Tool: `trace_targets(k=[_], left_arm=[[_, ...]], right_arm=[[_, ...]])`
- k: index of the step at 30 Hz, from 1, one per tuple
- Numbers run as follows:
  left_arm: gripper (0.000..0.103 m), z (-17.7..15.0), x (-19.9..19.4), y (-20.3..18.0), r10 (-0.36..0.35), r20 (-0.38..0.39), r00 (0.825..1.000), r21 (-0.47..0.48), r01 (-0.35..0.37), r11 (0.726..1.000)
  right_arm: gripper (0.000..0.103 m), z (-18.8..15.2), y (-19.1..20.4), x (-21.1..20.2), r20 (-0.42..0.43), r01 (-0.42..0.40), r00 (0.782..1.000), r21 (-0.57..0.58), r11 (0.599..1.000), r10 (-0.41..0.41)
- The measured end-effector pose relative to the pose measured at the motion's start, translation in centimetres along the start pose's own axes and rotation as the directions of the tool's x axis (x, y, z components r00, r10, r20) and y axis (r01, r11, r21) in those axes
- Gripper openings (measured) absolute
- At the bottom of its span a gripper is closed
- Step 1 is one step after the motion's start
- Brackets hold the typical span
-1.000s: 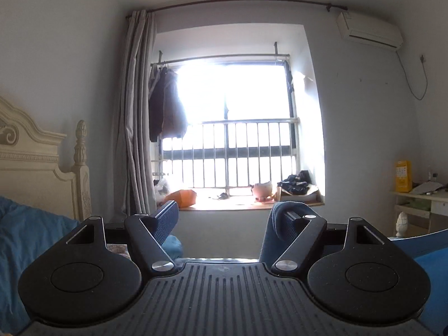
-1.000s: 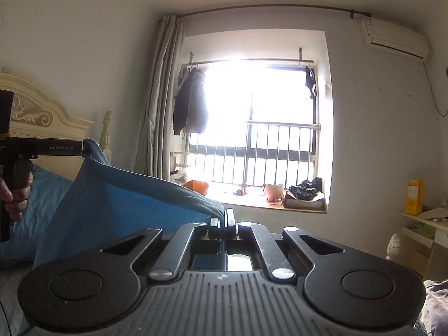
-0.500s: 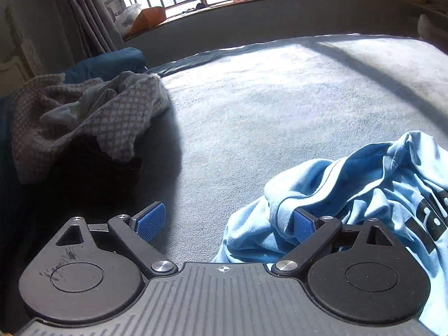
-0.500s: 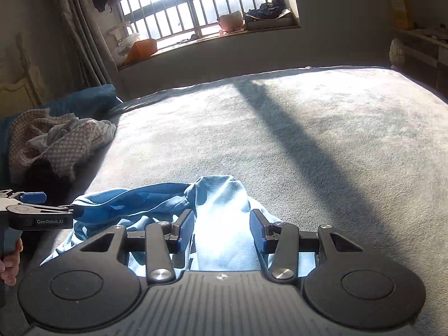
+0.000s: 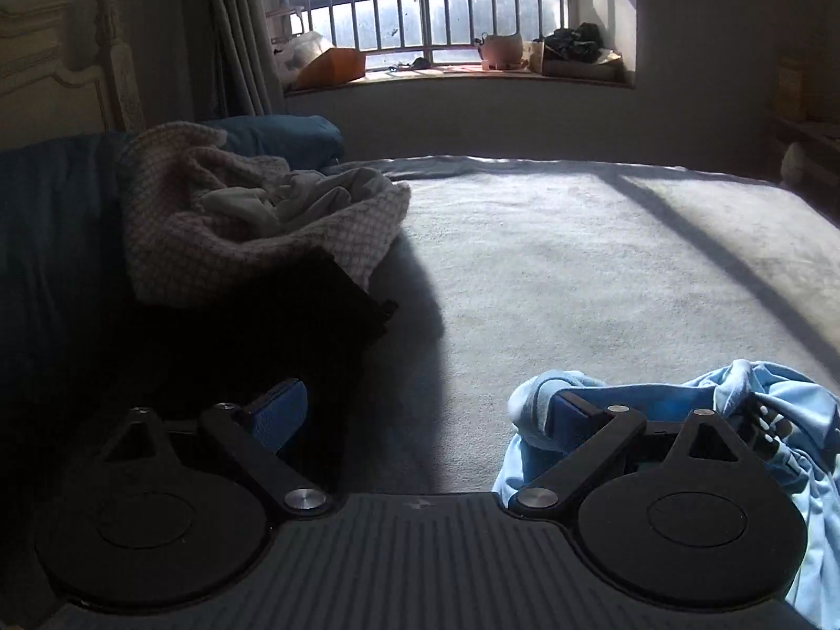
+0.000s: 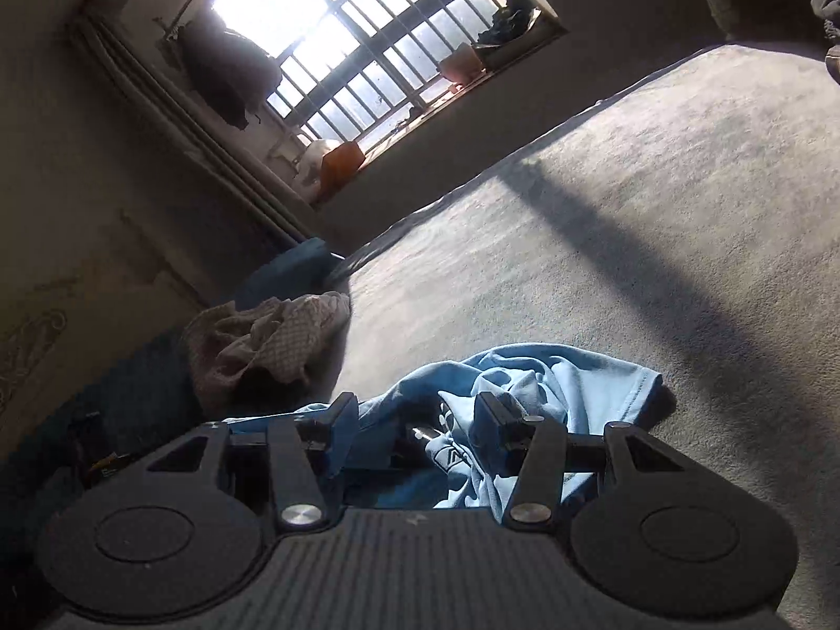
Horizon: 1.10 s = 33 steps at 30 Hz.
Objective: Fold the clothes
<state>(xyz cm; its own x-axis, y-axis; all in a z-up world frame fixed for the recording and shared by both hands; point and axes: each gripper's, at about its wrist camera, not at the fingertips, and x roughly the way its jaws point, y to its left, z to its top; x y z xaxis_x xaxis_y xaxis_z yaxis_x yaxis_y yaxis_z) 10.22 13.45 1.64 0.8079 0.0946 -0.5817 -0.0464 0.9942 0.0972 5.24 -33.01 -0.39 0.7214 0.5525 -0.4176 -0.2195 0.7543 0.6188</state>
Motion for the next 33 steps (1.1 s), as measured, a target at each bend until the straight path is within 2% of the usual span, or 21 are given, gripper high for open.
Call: trace_targets(k=[3, 6, 9, 11, 13, 14, 15, 17, 18, 19, 23, 26, 28, 30, 31, 32, 33], left_arm=[[0.102, -0.3, -2.2, -0.5, -0.02, 0.007, 1.0, 0.067, 0.019, 0.998], [0.102, -0.1, -1.8, -0.3, -0.006, -0.015, 1.0, 0.067, 0.007, 0.998], [0.1, 0.8, 0.2, 0.4, -0.075, -0.101, 0.992, -0.041, 0.071, 0.997], [0.1, 1.2, 1.5, 0.8, -0.151, -0.152, 0.977, -0.144, 0.129, 0.981], [0.1, 1.1, 2.7, 1.1, -0.234, -0.222, 0.947, -0.225, 0.183, 0.957], [0.1, 0.8, 3.2, 1.4, -0.288, -0.246, 0.926, -0.284, 0.215, 0.934], [0.1, 0.4, 3.8, 1.7, -0.347, -0.26, 0.901, -0.35, 0.247, 0.904], [0.1, -0.4, 4.9, 2.2, -0.48, -0.28, 0.831, -0.457, 0.324, 0.828], [0.1, -0.9, 5.2, 2.4, -0.517, -0.279, 0.809, -0.496, 0.34, 0.799], [0.1, -1.3, 5.2, 2.6, -0.528, -0.258, 0.809, -0.513, 0.348, 0.785], [0.1, -2.4, 4.3, 2.5, -0.464, -0.194, 0.864, -0.391, 0.366, 0.844], [0.1, -3.3, 3.7, 0.4, -0.412, -0.183, 0.893, -0.169, 0.384, 0.908], [0.1, -3.9, 3.4, -1.1, -0.378, -0.172, 0.909, -0.005, 0.383, 0.924], [0.1, -4.7, 3.2, -2.9, -0.347, -0.17, 0.922, 0.168, 0.374, 0.912], [0.1, -5.3, 3.2, -4.1, -0.331, -0.18, 0.926, 0.263, 0.37, 0.891], [0.1, -5.8, 3.6, -5.1, -0.315, -0.207, 0.926, 0.323, 0.369, 0.872], [0.1, -6.4, 4.2, -5.7, -0.301, -0.238, 0.924, 0.344, 0.37, 0.863]], right_arm=[[0.052, -1.6, 1.9, -2.1, -0.016, -0.005, 1.0, -0.043, 0.999, 0.004], [0.052, -3.0, 3.0, -2.7, -0.037, -0.005, 0.999, -0.053, 0.999, 0.003], [0.052, -3.8, 3.5, -2.6, -0.059, 0.003, 0.998, -0.027, 1.0, -0.005], [0.052, -4.1, 4.0, -1.7, -0.085, 0.012, 0.996, -0.028, 1.0, -0.014], [0.052, -4.4, 4.5, -0.8, -0.112, 0.021, 0.993, -0.031, 0.999, -0.024], [0.052, -4.5, 4.7, -0.4, -0.123, 0.016, 0.992, -0.03, 0.999, -0.019], [0.052, -4.6, 4.9, 0.1, -0.134, 0.009, 0.991, -0.028, 1.0, -0.013], [0.052, -5.1, 5.4, 0.9, -0.158, -0.007, 0.987, -0.031, 1.0, 0.002], [0.052, -5.3, 5.6, 1.4, -0.168, -0.012, 0.986, -0.037, 0.999, 0.005], [0.052, -5.5, 5.8, 1.9, -0.177, -0.016, 0.984, -0.043, 0.999, 0.008], [0.052, -6.0, 5.6, 3.8, -0.199, -0.005, 0.98, -0.054, 0.999, -0.006], [0.052, -5.8, 4.3, 5.0, -0.192, 0.036, 0.98, -0.049, 0.998, -0.045], [0.052, -5.1, 3.6, 5.8, -0.18, 0.078, 0.98, -0.073, 0.994, -0.09], [0.052, -4.5, 3.5, 7.3, -0.171, 0.097, 0.978, -0.136, 0.986, -0.12], [0.052, -4.1, 3.9, 8.5, -0.169, 0.09, 0.978, -0.194, 0.977, -0.123], [0.053, -3.8, 4.3, 9.8, -0.166, 0.083, 0.978, -0.25, 0.965, -0.127], [0.053, -3.5, 4.6, 11.0, -0.164, 0.076, 0.978, -0.306, 0.949, -0.131]])
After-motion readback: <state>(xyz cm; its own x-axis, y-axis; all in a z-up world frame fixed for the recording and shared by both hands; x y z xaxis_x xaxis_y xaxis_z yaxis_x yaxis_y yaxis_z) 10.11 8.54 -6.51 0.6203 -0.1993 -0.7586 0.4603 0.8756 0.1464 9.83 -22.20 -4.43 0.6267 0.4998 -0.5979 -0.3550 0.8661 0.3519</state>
